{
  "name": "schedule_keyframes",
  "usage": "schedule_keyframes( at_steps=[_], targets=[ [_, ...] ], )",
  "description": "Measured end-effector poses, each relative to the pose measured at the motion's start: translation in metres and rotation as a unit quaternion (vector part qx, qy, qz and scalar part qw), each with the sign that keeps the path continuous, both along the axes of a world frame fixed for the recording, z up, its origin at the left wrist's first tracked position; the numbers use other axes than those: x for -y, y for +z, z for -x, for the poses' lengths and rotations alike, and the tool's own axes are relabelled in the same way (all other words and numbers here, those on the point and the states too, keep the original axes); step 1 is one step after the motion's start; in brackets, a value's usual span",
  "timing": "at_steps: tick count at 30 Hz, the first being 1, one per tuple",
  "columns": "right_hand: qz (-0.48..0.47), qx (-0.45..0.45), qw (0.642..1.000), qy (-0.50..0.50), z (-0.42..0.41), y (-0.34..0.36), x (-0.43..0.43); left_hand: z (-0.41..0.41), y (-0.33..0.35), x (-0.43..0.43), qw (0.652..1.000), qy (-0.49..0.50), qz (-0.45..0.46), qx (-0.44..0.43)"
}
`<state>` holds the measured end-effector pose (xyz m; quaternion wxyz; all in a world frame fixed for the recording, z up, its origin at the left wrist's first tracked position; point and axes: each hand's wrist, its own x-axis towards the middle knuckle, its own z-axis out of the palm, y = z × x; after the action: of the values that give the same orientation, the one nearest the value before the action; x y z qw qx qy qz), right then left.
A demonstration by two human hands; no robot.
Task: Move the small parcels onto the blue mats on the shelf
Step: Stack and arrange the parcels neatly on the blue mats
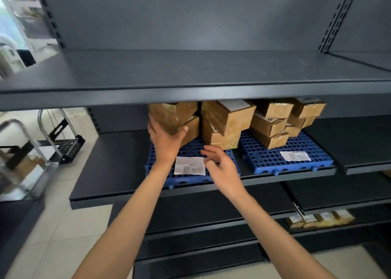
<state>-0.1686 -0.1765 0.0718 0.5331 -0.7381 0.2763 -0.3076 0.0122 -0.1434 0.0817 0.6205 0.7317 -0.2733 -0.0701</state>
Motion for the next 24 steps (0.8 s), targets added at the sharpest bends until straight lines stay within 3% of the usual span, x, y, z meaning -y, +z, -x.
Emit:
schedule_keyframes(
  at_steps=[7, 13, 19, 24],
  targets=[
    [0.012, -0.014, 1.000, 0.004, -0.041, 0.001, 0.020, -0.032, -0.007, 0.024, 0.994, -0.013, -0.083, 0.068],
    [-0.015, -0.006, 1.000, -0.005, -0.070, 0.004, 0.041, -0.080, -0.011, 0.006, 0.991, -0.080, -0.066, 0.083],
    [-0.010, -0.018, 1.000, -0.012, -0.101, 0.008, 0.059, -0.133, 0.001, -0.021, 0.988, -0.143, -0.059, 0.028],
    [-0.036, 0.006, 0.999, -0.027, -0.120, 0.017, 0.063, -0.127, 0.013, -0.015, 0.967, -0.213, -0.135, 0.047]
  ],
)
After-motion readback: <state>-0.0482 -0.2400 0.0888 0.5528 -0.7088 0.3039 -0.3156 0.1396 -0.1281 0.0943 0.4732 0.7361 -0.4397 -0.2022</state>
